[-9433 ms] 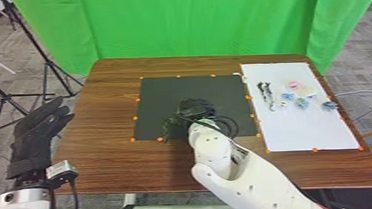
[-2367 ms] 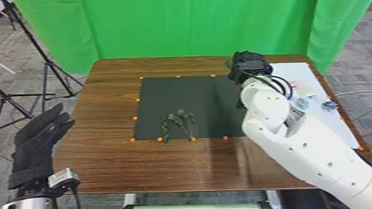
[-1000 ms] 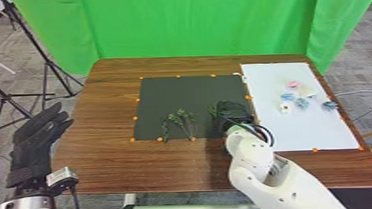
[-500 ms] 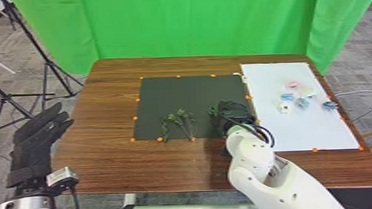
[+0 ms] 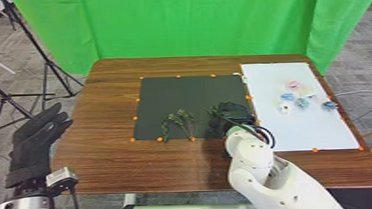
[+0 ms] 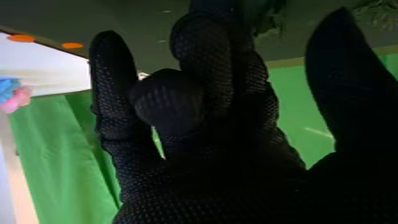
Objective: Arrange flowers
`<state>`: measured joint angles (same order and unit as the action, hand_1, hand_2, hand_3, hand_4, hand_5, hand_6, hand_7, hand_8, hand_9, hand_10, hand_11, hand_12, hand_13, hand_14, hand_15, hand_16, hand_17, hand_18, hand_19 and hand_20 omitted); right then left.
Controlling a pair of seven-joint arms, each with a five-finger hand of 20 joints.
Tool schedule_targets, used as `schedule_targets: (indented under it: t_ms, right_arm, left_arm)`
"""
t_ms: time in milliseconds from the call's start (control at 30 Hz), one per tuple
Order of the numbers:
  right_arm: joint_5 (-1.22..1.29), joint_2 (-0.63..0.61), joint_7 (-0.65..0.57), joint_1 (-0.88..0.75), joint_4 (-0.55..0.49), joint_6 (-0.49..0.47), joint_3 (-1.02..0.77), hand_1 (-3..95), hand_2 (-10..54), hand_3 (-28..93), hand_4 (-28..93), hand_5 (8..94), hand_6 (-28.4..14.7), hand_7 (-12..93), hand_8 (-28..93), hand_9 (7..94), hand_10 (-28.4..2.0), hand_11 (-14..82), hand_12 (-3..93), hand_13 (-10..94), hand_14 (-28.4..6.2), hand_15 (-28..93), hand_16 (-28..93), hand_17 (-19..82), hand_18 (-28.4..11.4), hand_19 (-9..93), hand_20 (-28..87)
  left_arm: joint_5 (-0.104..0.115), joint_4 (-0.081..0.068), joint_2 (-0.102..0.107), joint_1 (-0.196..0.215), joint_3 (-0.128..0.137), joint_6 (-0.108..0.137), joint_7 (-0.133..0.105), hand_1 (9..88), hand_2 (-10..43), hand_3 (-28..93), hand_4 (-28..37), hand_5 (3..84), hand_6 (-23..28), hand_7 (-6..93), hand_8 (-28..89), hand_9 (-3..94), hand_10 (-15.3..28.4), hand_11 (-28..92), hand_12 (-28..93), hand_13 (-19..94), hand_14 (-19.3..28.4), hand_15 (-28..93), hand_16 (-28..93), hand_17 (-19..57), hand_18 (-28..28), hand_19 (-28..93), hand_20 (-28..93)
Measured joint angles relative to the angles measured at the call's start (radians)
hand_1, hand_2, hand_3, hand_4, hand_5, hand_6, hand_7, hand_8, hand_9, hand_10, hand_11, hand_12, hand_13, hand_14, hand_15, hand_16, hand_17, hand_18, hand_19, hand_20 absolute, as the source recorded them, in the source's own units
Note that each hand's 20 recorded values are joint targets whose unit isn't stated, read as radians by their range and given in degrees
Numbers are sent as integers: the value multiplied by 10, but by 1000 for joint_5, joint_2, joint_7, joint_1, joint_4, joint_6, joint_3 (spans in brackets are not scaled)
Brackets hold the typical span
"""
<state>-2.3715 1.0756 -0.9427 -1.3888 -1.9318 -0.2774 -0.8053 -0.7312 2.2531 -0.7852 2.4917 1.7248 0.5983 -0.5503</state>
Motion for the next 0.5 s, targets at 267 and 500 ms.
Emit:
schedule_targets:
  t_ms: [267, 500]
  right_arm:
    - [-9, -38, -3, 13, -27, 38, 22, 211, 48, 715, -178, 622, -170, 212, -53, 605, -271, 560, 274, 700, -164, 803, 249, 373, -284, 932, -145]
    - [1, -71, 8, 35, -70, 64, -24, 210, 49, 715, -175, 610, -180, 176, -53, 591, -278, 545, 267, 692, -169, 807, 246, 374, -284, 932, -153]
  left_arm:
    - [0, 3, -2, 9, 6, 1, -1, 257, 57, 831, -195, 384, 99, 156, -106, 321, 191, 360, 67, 210, 258, 612, -165, -109, 207, 558, 46]
    - [0, 4, -3, 10, 4, 2, -1, 256, 57, 830, -196, 384, 99, 157, -106, 320, 192, 359, 67, 209, 257, 612, -165, -109, 207, 558, 45]
